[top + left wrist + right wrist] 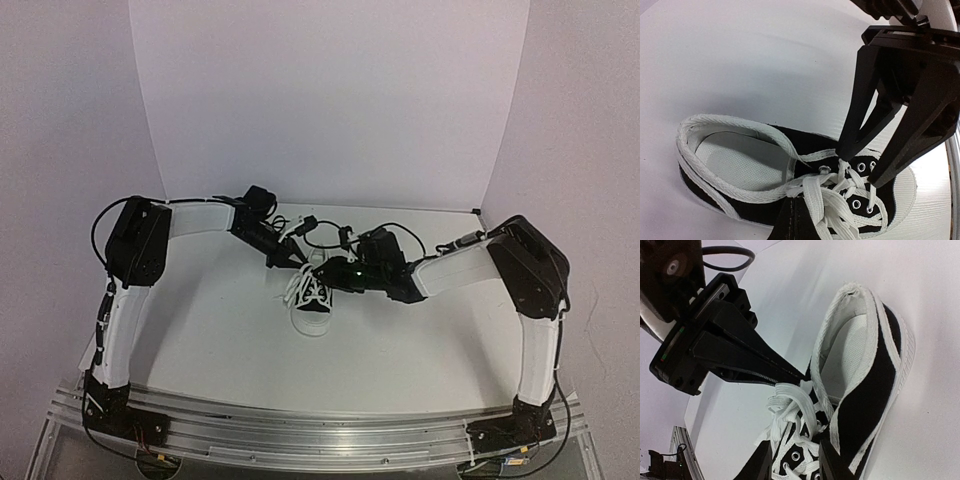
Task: Tie the shoes
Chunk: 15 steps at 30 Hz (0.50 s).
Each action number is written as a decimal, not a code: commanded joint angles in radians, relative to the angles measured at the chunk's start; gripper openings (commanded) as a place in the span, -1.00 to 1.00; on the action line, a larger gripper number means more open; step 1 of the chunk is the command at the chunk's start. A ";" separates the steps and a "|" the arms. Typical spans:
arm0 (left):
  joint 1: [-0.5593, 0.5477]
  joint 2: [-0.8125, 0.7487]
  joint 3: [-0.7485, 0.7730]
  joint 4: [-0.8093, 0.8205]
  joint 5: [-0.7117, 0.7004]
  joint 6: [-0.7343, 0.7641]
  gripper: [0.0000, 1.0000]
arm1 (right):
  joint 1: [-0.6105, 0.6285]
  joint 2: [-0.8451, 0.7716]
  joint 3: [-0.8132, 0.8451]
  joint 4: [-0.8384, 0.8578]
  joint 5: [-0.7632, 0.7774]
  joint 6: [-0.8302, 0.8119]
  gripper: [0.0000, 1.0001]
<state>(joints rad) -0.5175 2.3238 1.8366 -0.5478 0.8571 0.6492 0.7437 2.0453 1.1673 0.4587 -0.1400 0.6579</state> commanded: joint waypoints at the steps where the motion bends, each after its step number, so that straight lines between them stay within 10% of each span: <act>1: -0.004 -0.062 0.006 0.015 -0.034 -0.023 -1.00 | -0.007 -0.082 -0.013 -0.030 0.000 -0.063 -0.23; 15: -0.006 -0.028 0.028 -0.007 -0.007 -0.047 -1.00 | 0.161 -0.160 -0.071 -0.049 -0.028 -0.977 0.16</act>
<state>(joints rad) -0.5190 2.3238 1.8366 -0.5484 0.8352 0.6189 0.8490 1.9166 1.1225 0.4156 -0.1467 0.0618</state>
